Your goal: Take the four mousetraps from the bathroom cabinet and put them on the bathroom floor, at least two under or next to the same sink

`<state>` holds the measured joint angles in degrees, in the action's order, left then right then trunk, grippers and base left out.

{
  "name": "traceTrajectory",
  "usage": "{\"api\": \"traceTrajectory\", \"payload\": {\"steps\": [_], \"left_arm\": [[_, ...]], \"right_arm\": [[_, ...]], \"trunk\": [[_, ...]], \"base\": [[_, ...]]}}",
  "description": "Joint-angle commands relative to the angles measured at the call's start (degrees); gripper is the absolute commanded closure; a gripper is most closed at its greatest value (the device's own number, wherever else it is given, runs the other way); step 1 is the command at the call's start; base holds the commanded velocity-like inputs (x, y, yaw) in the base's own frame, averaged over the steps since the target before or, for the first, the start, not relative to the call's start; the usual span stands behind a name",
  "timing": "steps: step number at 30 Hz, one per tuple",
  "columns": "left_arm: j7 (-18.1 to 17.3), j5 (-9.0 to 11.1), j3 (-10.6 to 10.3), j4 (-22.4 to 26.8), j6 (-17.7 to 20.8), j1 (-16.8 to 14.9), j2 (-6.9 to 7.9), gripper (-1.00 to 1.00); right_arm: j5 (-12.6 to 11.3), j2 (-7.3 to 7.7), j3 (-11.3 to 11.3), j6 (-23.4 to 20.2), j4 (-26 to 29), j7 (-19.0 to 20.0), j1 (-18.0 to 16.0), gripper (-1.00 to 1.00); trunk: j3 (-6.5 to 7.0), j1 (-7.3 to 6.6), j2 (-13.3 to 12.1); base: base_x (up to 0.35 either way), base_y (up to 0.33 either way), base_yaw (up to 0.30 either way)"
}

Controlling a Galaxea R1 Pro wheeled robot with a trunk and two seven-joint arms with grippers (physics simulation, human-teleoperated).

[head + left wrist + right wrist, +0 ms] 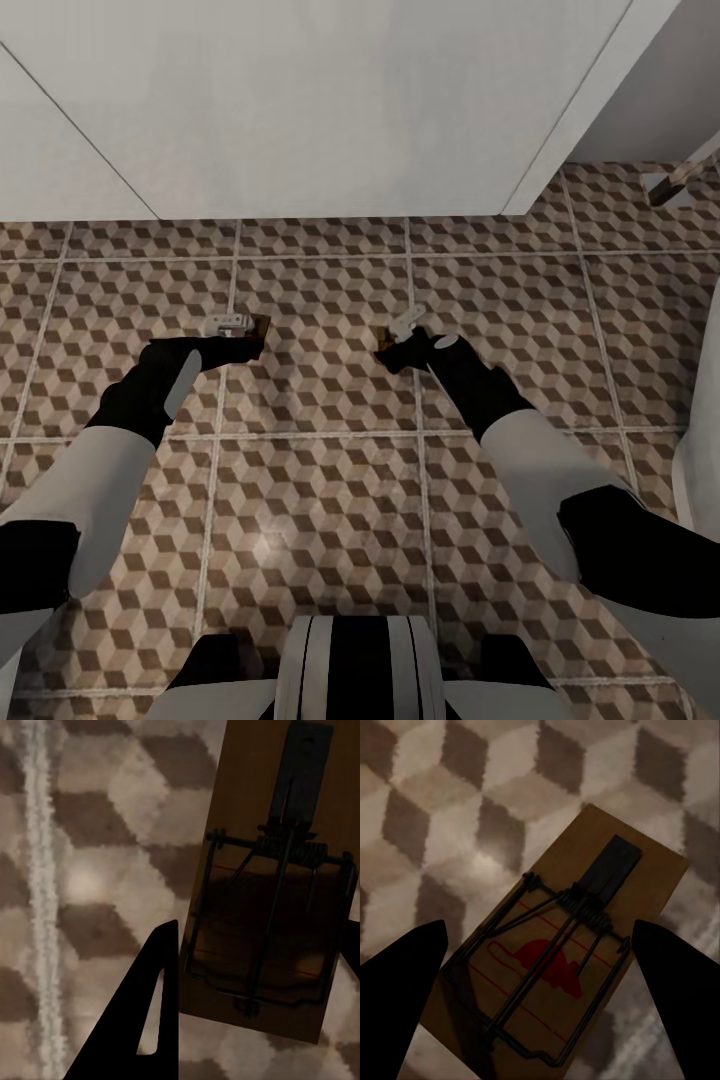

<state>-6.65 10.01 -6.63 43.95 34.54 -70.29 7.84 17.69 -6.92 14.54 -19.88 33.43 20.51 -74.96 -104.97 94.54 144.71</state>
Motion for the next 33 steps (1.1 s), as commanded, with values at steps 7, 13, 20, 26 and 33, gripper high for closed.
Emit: {"api": "traceTrajectory", "payload": {"steps": [7, 13, 20, 26, 33], "left_arm": [[0.3, 0.4, -0.2, 0.1, 0.3, 0.0, 0.07, 1.0], [-0.8, 0.4, -0.2, 0.3, 0.3, 0.0, 0.07, 1.0], [-1.9, 0.4, -0.2, 0.7, 0.3, 0.0, 0.07, 1.0], [-2.2, 0.4, -0.1, 0.7, 0.5, 0.0, 0.07, 1.0], [-2.2, 0.4, -0.1, 0.7, 0.5, 0.0, 0.07, 1.0]], "right_arm": [[0.6, -0.02, 0.0, 0.3, -1.1, 0.2, 0.0, 1.0], [0.5, -0.03, 0.0, 0.7, -1.3, 0.1, 0.0, 1.0], [0.4, 0.32, 0.0, 4.4, -1.3, 0.4, 0.0, 1.0], [0.4, 0.56, 0.1, 5.0, -1.3, 0.6, 0.0, 1.0], [0.4, 0.59, 0.1, 5.2, -1.3, 0.7, 0.0, 1.0]], "trunk": [[-0.03, -0.01, 0.0], [-0.03, -0.01, 0.0], [-0.03, -0.01, 0.0], [-0.03, -0.01, 0.0], [-0.03, -0.01, 0.0]], "base": [[0.0, 0.0, 0.0], [0.0, 0.0, 0.0], [0.0, 0.0, 0.0], [0.0, 0.0, 0.0], [0.0, 0.0, 0.0]]}}
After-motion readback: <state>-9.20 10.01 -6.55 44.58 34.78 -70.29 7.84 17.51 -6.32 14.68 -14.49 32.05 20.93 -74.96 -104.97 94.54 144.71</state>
